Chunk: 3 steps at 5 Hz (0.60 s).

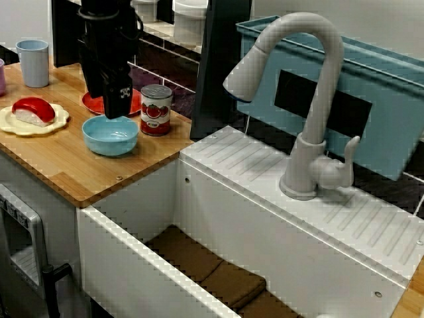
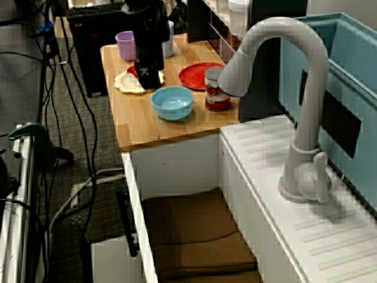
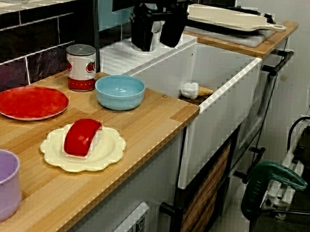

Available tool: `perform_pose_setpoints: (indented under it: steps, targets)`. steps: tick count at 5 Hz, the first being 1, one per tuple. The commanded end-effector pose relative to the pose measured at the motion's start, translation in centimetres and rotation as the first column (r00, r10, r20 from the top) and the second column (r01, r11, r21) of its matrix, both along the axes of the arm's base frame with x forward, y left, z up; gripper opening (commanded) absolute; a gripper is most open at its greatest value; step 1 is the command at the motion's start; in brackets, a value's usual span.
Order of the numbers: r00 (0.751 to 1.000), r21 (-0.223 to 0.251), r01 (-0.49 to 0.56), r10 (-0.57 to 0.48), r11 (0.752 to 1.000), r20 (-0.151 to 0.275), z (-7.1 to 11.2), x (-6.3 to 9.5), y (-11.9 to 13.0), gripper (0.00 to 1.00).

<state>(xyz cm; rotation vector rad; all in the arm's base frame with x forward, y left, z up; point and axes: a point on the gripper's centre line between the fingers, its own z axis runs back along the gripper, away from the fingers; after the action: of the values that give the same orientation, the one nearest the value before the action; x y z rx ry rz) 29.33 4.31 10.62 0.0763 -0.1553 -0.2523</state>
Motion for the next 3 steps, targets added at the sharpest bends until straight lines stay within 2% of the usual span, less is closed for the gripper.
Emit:
perform_pose_setpoints:
  steps: [1, 3]
  targets:
    - [0.986, 0.019, -0.116, 0.113, 0.993, 0.124, 0.2, 1.1, 0.2, 1.00]
    - [0.990, 0.023, -0.117, 0.115, 0.993, 0.080, -0.5, 2.4, 0.3, 1.00]
